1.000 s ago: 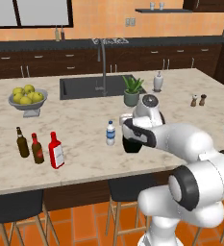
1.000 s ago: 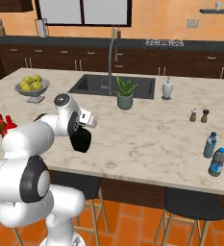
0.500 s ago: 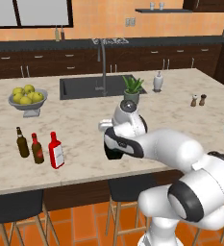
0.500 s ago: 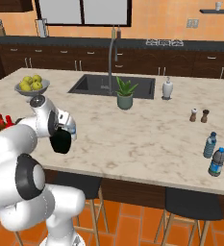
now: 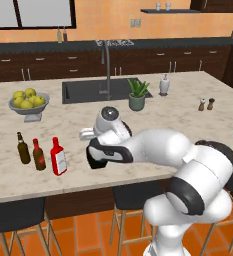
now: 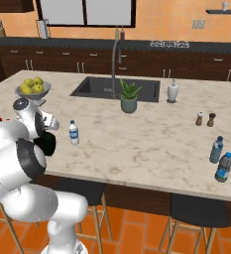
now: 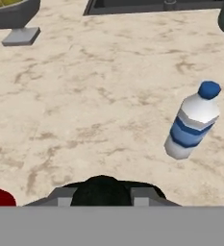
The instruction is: Move the plastic bottles in the middle to the plastics group, and the glass bottles in the middle to the glass group.
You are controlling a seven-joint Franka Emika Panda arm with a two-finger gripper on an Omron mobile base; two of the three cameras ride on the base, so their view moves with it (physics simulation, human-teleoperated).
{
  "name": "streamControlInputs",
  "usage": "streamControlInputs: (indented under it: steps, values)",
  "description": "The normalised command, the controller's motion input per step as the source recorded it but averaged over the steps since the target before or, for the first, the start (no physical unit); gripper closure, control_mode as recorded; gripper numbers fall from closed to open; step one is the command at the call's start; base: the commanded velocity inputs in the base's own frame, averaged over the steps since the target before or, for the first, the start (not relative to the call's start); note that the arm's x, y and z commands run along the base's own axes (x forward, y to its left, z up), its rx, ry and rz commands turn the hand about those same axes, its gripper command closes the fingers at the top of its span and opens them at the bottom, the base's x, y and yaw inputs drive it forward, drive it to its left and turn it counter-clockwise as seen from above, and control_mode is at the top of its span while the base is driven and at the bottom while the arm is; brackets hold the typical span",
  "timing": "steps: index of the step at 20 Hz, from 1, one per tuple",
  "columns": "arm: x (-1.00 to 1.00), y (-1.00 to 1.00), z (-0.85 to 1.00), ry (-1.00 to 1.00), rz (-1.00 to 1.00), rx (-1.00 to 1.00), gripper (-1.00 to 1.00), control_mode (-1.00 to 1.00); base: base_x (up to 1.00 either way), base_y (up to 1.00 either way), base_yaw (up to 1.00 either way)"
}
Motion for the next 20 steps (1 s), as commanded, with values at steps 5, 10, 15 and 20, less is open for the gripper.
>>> streamControlInputs:
  steps: [5, 10, 15, 20]
  values:
    - [0.06, 0.57, 0.00, 0.00, 0.03, 0.00, 1.00, -1.00, 0.00, 0.00, 0.00]
    - [0.00, 0.34, -0.01, 0.00, 0.01, 0.00, 1.00, -1.00, 0.00, 0.00, 0.00]
    - [0.00, 0.11, -0.04, 0.00, 0.01, 0.01, 1.00, -1.00, 0.00, 0.00, 0.00]
    - [0.00, 0.01, -0.13, 0.00, 0.01, 0.02, 1.00, -1.00, 0.00, 0.00, 0.00]
